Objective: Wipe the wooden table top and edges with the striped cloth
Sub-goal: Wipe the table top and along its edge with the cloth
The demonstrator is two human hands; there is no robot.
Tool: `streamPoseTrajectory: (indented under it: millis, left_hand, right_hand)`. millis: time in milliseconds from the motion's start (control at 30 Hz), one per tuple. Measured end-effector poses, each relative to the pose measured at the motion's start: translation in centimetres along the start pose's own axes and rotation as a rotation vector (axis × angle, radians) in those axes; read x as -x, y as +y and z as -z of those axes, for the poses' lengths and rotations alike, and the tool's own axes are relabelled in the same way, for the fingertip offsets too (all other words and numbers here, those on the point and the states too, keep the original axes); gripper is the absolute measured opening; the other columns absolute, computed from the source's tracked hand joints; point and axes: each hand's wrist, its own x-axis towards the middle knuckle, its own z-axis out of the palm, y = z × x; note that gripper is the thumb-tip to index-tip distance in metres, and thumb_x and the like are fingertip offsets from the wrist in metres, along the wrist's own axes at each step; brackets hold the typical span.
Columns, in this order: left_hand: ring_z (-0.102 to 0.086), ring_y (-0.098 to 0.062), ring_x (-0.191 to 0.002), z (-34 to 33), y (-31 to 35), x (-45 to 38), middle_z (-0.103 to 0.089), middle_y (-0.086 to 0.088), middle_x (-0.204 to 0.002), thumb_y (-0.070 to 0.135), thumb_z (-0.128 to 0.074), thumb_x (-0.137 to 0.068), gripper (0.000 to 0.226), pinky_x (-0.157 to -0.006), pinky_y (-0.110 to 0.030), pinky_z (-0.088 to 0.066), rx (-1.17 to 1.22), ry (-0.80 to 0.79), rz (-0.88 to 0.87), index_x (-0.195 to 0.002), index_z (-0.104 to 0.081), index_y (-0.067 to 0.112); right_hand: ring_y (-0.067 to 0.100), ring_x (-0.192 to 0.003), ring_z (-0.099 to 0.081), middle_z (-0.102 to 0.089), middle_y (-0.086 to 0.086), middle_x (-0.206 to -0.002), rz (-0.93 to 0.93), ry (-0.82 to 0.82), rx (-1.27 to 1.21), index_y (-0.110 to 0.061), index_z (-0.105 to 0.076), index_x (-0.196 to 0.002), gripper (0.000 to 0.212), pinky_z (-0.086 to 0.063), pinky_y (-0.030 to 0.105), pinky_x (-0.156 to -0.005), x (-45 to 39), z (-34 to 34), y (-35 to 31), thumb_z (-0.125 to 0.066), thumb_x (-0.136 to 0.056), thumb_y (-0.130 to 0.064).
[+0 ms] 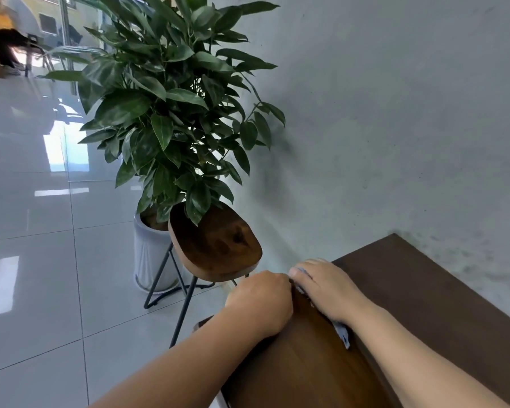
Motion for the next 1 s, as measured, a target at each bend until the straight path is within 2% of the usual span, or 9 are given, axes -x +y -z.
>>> streamPoseTrajectory:
  millis: [200,300,367,467,567,667,800,900,1000]
  left_hand:
    - [-0.061,-0.023,-0.087,-0.3,-0.4,0.0,-0.063,-0.004,-0.099,0.02,-0.035,-0.097,0.024,-0.068,-0.032,-0.046,0.007,0.012,-0.039,-0.11,-0.056,0.018]
    - [-0.061,-0.023,-0.091,-0.1,-0.1,-0.5,-0.063,-0.005,-0.102,0.024,-0.035,-0.099,0.025,-0.077,-0.034,-0.051,0.009,-0.012,-0.021,-0.107,-0.057,0.016]
    - [-0.06,-0.024,-0.091,-0.2,0.3,-1.3,-0.062,-0.006,-0.103,0.024,-0.034,-0.099,0.026,-0.074,-0.034,-0.049,0.005,-0.038,-0.032,-0.102,-0.058,0.015]
    - [-0.059,-0.026,-0.093,-0.1,1.2,-2.3,-0.06,-0.007,-0.104,0.024,-0.032,-0.099,0.026,-0.07,-0.032,-0.042,0.023,-0.064,-0.046,-0.099,-0.056,0.014]
    - [-0.06,-0.026,-0.097,0.3,1.6,-2.1,-0.061,-0.008,-0.106,0.025,-0.031,-0.101,0.027,-0.073,-0.033,-0.042,0.038,-0.04,-0.03,-0.104,-0.056,0.013]
    - [-0.062,-0.026,-0.098,0.4,1.7,-1.5,-0.063,-0.007,-0.107,0.026,-0.032,-0.102,0.029,-0.076,-0.033,-0.045,0.031,-0.003,-0.018,-0.114,-0.055,0.013]
    - [-0.062,-0.026,-0.098,0.4,1.9,-1.7,-0.064,-0.007,-0.109,0.023,-0.034,-0.1,0.028,-0.083,-0.034,-0.049,0.033,-0.028,-0.025,-0.118,-0.055,0.014]
    - [-0.061,-0.025,-0.101,0.6,2.2,-2.2,-0.063,-0.007,-0.112,0.023,-0.033,-0.1,0.029,-0.08,-0.032,-0.045,0.035,-0.029,-0.033,-0.117,-0.055,0.013]
    - [-0.058,-0.027,-0.107,1.0,3.1,-2.9,-0.06,-0.01,-0.119,0.022,-0.031,-0.102,0.032,-0.086,-0.035,-0.045,0.004,-0.044,-0.056,-0.122,-0.053,0.011]
  right_hand:
    - [0.012,-0.078,-0.047,-0.047,-0.001,-0.071,0.095,0.008,-0.001,-0.019,-0.039,-0.067,0.044,-0.046,0.036,-0.074,0.2,-0.5,0.5,-0.024,-0.101,-0.042]
    - [0.011,-0.077,-0.047,-0.049,0.0,-0.07,0.038,0.016,-0.01,-0.017,-0.041,-0.067,0.044,-0.046,0.038,-0.076,-0.5,0.0,2.3,-0.023,-0.1,-0.041]
    - [0.012,-0.08,-0.048,-0.05,0.0,-0.07,-0.029,0.023,-0.02,-0.015,-0.042,-0.068,0.042,-0.046,0.038,-0.078,-0.9,0.3,3.6,-0.027,-0.101,-0.036]
    - [0.009,-0.078,-0.046,-0.047,-0.006,-0.066,-0.086,0.023,-0.003,-0.023,-0.038,-0.061,0.042,-0.042,0.033,-0.074,-1.6,0.5,4.4,-0.032,-0.102,-0.03]
    - [0.007,-0.074,-0.045,-0.047,-0.005,-0.065,-0.093,0.036,-0.002,-0.022,-0.039,-0.06,0.042,-0.036,0.027,-0.069,-1.7,0.3,4.1,-0.034,-0.101,-0.029]
    - [0.012,-0.078,-0.047,-0.051,-0.002,-0.069,-0.019,0.041,-0.001,-0.016,-0.046,-0.065,0.043,-0.041,0.032,-0.078,-1.2,-0.3,3.4,-0.028,-0.098,-0.037]
    - [0.009,-0.075,-0.043,-0.045,-0.005,-0.067,0.053,0.032,0.013,-0.02,-0.041,-0.067,0.044,-0.042,0.031,-0.081,-0.8,-0.8,2.9,-0.023,-0.101,-0.04]
    - [0.01,-0.076,-0.045,-0.046,-0.005,-0.069,0.031,0.014,0.01,-0.019,-0.042,-0.068,0.043,-0.044,0.034,-0.079,-1.2,-0.7,3.8,-0.025,-0.102,-0.04]
    - [0.007,-0.079,-0.047,-0.05,-0.006,-0.071,-0.032,0.003,0.021,-0.022,-0.045,-0.068,0.041,-0.043,0.034,-0.077,-1.8,0.1,5.3,-0.027,-0.101,-0.038]
